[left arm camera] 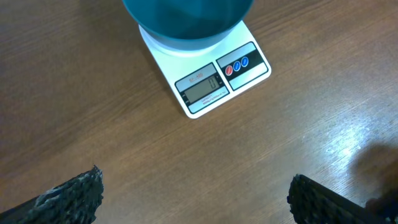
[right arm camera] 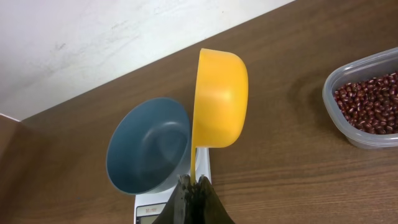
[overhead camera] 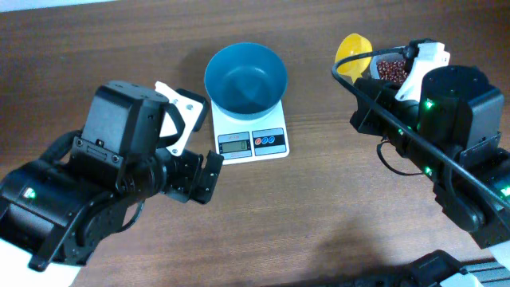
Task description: Scoop item into bowl and weigh 50g on scale
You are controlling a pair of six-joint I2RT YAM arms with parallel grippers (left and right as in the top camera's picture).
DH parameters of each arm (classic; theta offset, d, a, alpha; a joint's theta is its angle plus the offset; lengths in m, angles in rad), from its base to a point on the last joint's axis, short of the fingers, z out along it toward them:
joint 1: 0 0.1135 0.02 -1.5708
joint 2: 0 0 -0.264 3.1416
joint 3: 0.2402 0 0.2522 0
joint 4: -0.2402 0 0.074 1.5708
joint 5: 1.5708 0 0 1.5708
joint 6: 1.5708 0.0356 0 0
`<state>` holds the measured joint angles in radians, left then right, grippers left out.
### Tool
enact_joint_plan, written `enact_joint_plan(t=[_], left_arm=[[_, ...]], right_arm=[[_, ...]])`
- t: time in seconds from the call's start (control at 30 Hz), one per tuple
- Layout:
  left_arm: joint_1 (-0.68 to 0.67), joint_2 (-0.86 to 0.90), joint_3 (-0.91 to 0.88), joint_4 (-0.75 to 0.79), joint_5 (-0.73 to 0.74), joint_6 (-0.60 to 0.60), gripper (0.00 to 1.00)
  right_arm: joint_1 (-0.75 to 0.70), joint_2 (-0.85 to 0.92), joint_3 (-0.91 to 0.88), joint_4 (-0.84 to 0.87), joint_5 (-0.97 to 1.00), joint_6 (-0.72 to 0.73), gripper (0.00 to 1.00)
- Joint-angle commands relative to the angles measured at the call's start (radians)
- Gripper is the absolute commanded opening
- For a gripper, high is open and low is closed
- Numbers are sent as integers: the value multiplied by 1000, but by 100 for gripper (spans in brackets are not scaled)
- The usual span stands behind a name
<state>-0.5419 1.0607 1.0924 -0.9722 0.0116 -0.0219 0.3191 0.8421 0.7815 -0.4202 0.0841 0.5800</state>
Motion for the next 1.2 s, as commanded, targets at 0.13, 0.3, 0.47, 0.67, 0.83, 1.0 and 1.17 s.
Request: enact_joint_plan(t=[0.13, 0.3, 0.47, 0.67, 0.83, 1.0, 1.17], left_arm=[[2, 93, 16, 13, 35, 23, 99], [2, 115, 16, 13, 60, 53, 99], [2, 116, 16, 13, 60, 53, 99], [2, 116, 16, 13, 60, 53, 99], [2, 116, 16, 13, 60, 53, 99], [2, 116, 16, 13, 60, 53, 99], [2, 116, 16, 13, 60, 53, 99]], right_arm=[[-6, -5, 8, 86, -16, 3, 4], [-6, 13, 8, 122, -26, 3, 4], [-6, 8, 8, 72, -133, -79, 4], [-6, -76, 8, 15, -425, -79, 4], [-6, -76, 8, 58, -364, -137, 4], [-7, 68, 25, 79, -361, -320, 4], [-58, 110, 116, -2, -192, -476, 4]])
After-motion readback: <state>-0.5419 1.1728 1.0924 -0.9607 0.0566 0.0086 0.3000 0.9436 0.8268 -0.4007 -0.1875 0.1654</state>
